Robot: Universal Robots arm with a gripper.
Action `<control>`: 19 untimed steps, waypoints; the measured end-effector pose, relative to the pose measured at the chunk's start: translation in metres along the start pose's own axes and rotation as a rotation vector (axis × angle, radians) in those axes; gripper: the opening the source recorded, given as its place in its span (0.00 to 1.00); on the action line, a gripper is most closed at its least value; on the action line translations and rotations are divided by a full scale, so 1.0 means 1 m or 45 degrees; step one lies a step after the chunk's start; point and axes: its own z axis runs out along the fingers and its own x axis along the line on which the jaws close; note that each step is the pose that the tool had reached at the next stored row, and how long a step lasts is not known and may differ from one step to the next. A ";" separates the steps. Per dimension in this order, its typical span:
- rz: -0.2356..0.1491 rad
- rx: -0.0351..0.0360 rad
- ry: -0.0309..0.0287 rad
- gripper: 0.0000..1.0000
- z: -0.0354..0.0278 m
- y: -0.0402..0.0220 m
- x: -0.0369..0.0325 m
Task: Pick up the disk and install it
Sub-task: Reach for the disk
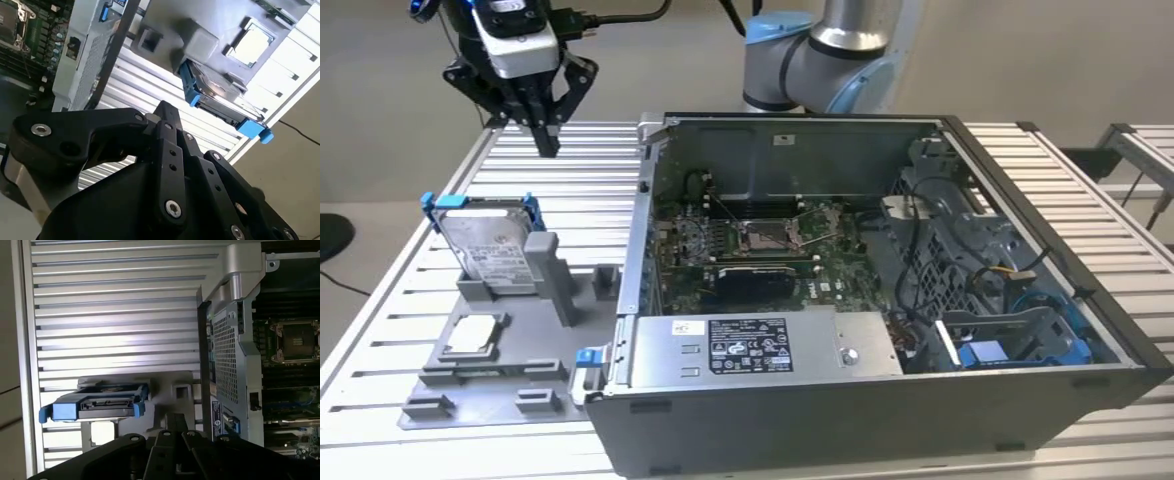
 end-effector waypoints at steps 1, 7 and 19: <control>0.000 -0.0001 0.0002 0.00 0.0000 -0.0002 0.0034; -0.001 0.0000 0.0012 0.00 0.0002 -0.0018 0.0272; -0.023 -0.0003 0.0030 0.00 0.0027 -0.0042 0.0613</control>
